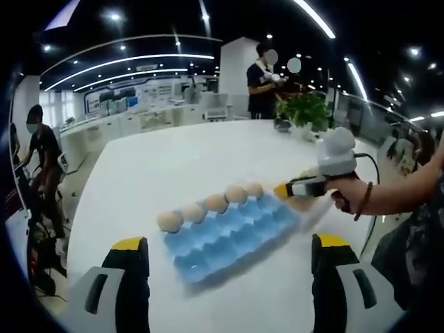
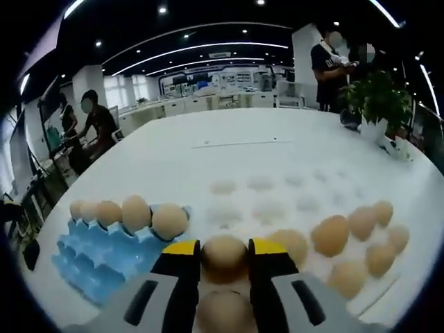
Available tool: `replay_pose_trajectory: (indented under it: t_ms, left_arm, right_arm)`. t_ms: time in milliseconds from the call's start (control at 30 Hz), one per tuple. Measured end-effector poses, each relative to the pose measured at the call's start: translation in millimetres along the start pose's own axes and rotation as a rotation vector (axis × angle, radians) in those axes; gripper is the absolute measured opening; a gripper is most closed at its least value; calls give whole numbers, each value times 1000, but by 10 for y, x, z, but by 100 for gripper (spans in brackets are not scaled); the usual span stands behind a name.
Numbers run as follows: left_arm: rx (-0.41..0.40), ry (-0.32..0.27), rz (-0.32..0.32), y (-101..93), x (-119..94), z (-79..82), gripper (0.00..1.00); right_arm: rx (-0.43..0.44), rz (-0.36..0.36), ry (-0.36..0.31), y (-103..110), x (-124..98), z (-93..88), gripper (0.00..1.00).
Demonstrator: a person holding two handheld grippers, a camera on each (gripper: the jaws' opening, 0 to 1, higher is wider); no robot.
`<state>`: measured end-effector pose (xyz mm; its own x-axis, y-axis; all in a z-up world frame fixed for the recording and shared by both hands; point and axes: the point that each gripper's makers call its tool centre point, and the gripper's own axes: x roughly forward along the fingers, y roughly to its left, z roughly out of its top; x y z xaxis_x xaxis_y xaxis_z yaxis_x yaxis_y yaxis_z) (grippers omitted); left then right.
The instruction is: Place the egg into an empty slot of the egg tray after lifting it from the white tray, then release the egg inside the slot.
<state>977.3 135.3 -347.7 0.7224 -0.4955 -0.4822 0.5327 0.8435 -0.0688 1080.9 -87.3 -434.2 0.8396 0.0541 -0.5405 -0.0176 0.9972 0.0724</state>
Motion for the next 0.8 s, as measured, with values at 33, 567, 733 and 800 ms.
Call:
replay_pose_trajectory:
  t_ms: [33, 567, 733, 800]
  left_arm:
    - [1, -1, 0, 2, 1, 4, 99]
    - [-2, -10, -4, 28, 26, 47, 99]
    - [-2, -13, -2, 31, 21, 54, 99]
    - [-3, -15, 0, 31, 16, 55, 99]
  right_arm:
    - [-6, 4, 0, 2, 1, 1, 27]
    - [45, 65, -55, 30, -106, 239, 27]
    - [55, 83, -77, 56, -112, 343, 27]
    - [56, 88, -78, 62, -107, 361, 27]
